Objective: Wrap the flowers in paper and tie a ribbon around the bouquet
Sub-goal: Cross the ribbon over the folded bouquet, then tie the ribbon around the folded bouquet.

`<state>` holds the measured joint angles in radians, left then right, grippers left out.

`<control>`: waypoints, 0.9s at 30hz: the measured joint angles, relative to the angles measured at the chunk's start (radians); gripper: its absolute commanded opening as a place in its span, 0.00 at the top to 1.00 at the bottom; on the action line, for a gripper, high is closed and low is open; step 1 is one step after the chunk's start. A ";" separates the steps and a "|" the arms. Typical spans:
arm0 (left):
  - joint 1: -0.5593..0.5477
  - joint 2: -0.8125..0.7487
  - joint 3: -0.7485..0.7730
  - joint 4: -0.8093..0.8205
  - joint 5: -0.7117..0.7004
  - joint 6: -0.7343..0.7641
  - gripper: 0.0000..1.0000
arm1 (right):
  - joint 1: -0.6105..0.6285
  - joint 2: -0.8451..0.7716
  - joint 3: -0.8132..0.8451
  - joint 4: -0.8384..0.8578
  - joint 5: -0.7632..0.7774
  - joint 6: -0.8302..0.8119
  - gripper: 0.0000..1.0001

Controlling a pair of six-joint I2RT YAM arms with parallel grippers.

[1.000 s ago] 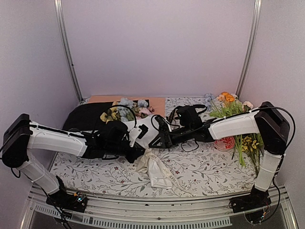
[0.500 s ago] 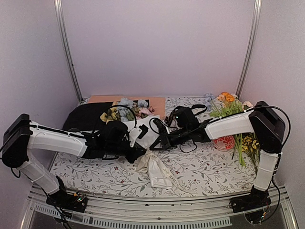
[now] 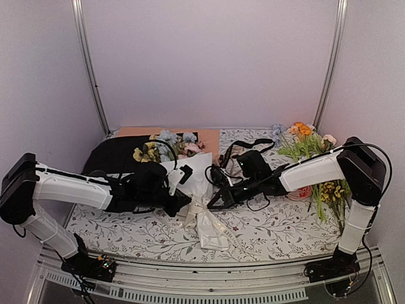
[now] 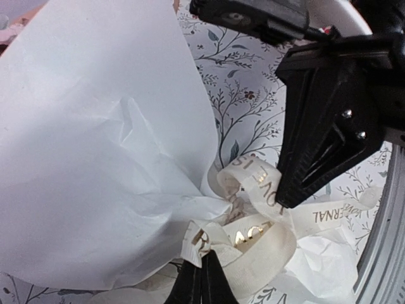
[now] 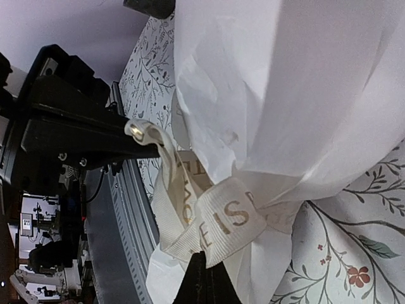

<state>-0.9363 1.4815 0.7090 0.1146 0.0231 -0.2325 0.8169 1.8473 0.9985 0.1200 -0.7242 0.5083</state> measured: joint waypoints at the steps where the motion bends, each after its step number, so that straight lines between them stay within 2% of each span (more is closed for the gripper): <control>1: 0.000 0.000 0.000 0.000 -0.004 0.000 1.00 | 0.000 -0.002 -0.012 0.000 0.000 0.000 1.00; 11: -0.001 -0.063 0.000 0.015 0.000 0.005 1.00 | -0.018 -0.019 -0.101 -0.001 -0.029 0.003 0.99; 14: -0.002 -0.079 0.001 0.030 0.013 0.012 1.00 | -0.022 -0.025 -0.101 0.000 -0.052 0.002 0.94; 15: -0.002 -0.080 0.002 0.032 0.016 0.015 1.00 | -0.024 -0.026 -0.102 0.000 -0.056 0.003 0.91; 19: -0.003 -0.076 0.008 0.034 0.023 0.023 1.00 | -0.029 -0.037 -0.110 -0.003 -0.068 0.003 0.66; 22: -0.007 -0.059 0.016 0.037 0.032 0.024 1.00 | -0.048 -0.087 -0.118 -0.021 -0.064 -0.011 0.52; 24: -0.012 -0.048 0.021 0.038 0.039 0.027 1.00 | -0.064 -0.142 -0.119 -0.040 -0.043 -0.035 0.47; 27: -0.020 -0.039 0.023 0.038 0.045 0.030 1.00 | -0.078 -0.216 -0.108 -0.056 -0.010 -0.084 0.46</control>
<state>-0.9562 1.4422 0.7322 0.1528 0.0685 -0.2024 0.7387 1.6314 0.8906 0.0635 -0.7345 0.4248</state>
